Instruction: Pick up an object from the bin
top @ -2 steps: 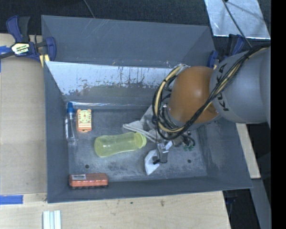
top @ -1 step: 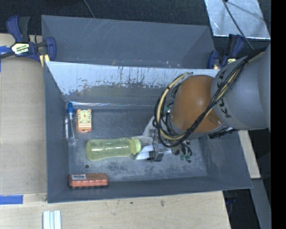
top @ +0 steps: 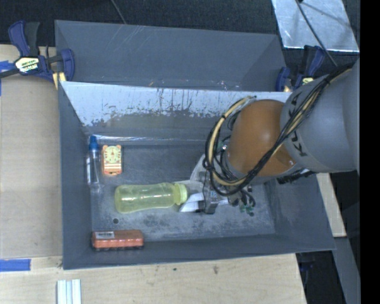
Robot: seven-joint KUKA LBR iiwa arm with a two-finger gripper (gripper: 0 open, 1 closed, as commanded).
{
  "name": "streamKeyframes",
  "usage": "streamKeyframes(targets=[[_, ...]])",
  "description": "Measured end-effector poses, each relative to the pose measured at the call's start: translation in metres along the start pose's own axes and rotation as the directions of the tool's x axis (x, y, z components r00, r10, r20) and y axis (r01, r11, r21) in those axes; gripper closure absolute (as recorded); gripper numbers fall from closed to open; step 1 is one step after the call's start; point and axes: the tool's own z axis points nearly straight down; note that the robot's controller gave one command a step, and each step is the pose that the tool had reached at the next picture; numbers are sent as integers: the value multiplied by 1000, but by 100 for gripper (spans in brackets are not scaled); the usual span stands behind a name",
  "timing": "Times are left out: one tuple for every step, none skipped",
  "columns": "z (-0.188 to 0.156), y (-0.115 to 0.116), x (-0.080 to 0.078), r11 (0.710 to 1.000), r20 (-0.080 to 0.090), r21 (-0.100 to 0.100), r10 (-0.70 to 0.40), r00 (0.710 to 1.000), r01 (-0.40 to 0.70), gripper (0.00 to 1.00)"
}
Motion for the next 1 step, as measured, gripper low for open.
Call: streamKeyframes(targets=[[-121, -17, 14, 1000, -15, 0, -2, 1000, 2, 100]])
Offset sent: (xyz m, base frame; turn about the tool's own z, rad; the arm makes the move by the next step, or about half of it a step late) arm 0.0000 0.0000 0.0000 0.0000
